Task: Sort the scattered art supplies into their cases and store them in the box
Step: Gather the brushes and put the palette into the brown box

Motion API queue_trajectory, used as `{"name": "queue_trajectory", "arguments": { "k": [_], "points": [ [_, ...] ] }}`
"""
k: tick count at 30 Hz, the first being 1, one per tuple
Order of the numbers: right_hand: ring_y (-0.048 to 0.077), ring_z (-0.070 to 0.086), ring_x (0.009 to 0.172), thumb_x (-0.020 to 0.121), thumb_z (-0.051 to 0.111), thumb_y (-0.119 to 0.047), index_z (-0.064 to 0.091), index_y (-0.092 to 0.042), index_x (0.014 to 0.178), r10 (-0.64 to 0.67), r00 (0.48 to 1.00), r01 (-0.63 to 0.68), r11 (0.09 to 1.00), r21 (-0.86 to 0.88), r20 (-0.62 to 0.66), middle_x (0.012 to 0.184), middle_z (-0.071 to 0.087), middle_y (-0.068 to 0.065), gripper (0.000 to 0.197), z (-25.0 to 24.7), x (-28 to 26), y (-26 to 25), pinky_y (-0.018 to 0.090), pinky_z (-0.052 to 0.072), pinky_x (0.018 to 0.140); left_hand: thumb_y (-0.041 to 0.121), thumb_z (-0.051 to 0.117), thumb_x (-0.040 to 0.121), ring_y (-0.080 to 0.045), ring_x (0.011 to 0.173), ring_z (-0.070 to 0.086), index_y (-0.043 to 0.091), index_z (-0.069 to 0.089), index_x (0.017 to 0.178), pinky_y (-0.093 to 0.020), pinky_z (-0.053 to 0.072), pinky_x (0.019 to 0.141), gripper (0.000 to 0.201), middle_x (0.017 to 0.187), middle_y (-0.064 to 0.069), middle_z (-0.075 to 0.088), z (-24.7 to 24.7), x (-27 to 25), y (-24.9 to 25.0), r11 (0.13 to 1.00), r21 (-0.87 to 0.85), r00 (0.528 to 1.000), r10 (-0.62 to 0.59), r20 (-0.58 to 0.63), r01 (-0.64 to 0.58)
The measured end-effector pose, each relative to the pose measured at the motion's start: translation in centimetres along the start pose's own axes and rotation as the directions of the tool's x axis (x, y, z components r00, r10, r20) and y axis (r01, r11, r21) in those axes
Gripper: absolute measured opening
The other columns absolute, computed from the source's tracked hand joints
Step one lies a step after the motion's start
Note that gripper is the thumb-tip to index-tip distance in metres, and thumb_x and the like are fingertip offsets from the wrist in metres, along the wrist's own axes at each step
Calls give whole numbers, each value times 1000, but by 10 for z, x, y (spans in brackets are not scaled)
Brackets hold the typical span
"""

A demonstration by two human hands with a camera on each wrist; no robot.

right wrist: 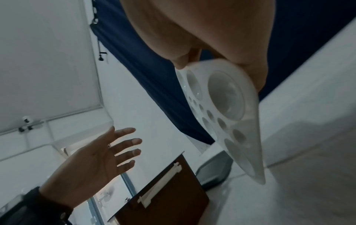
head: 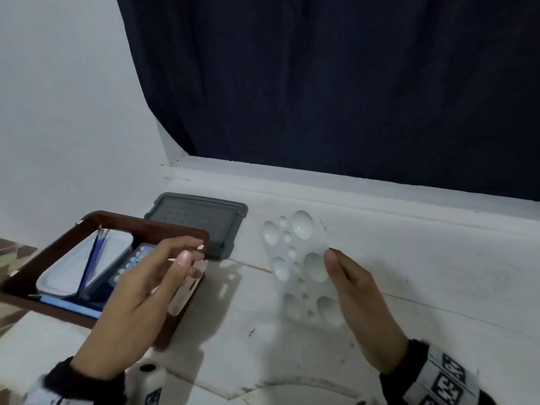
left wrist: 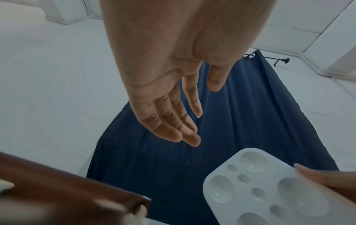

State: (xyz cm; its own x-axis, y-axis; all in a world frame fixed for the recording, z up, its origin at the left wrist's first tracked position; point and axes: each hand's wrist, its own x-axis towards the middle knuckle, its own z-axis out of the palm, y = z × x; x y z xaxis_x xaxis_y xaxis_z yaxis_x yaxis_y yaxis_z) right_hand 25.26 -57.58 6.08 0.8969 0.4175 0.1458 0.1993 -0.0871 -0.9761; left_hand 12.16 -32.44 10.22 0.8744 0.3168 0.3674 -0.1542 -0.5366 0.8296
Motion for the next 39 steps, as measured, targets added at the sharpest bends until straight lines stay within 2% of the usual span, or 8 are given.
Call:
{"name": "queue_trajectory", "arguments": {
  "k": [2,6,10,21,25,29,33,39],
  "points": [
    [20,48,77,103,41,-45,52,-5,88,-44,998,44,999,8,-34,87,51,21,44,24,4,-16,34,38,76,38,45,105,-9,97,69,28,64,117,-26,53,86,25,107,6,72,-29,7,-12,999,25,999,25,-23,-24],
    [37,54,85,104,38,-47,55,-1,96,-135,987,130,990,-58,-82,93,54,23,49,82,15,-45,35,41,76,63,42,93,-14,99,69,24,63,120,-34,53,87,52,110,1,71,-99,24,-48,999,8,999,46,1,-46],
    [13,65,91,102,43,-36,69,-20,106,-205,965,196,978,-72,-165,96,70,-6,30,147,26,-79,17,49,76,66,40,89,-7,99,68,29,63,119,-23,51,85,53,109,7,72,-166,37,-91,997,47,998,57,38,-58],
    [11,61,107,100,48,-42,66,-36,118,-242,966,211,940,-268,-90,110,68,-14,27,272,53,-111,34,51,88,60,40,94,-10,114,62,32,60,122,-41,51,94,44,123,11,65,-249,64,-183,998,56,994,-26,109,20],
    [6,58,96,97,44,-55,64,-42,123,-191,979,199,832,-519,68,97,60,-14,35,298,57,-106,31,48,86,55,41,95,-10,113,62,31,59,122,-44,53,94,40,120,9,66,-247,66,-199,997,-45,988,-58,144,65],
    [4,51,97,99,38,-57,57,-43,126,1,935,285,593,-753,355,104,52,-12,36,325,61,-104,36,45,91,55,38,96,-9,112,61,32,56,124,-44,52,95,41,121,11,63,-248,64,-209,995,-41,980,-77,184,86],
    [22,54,101,100,44,-46,53,-40,129,91,872,415,379,-827,480,113,51,0,30,349,59,-86,38,41,86,59,37,96,-14,117,60,34,54,128,-48,52,96,44,127,10,60,-250,62,-217,993,-56,975,-93,201,106],
    [29,55,92,97,51,-21,47,-32,136,135,829,481,324,-815,542,111,50,6,41,368,64,-69,39,41,79,60,38,98,-3,115,59,42,52,127,-37,53,95,37,128,18,56,-253,60,-220,993,-22,969,-106,224,114]
  ]
}}
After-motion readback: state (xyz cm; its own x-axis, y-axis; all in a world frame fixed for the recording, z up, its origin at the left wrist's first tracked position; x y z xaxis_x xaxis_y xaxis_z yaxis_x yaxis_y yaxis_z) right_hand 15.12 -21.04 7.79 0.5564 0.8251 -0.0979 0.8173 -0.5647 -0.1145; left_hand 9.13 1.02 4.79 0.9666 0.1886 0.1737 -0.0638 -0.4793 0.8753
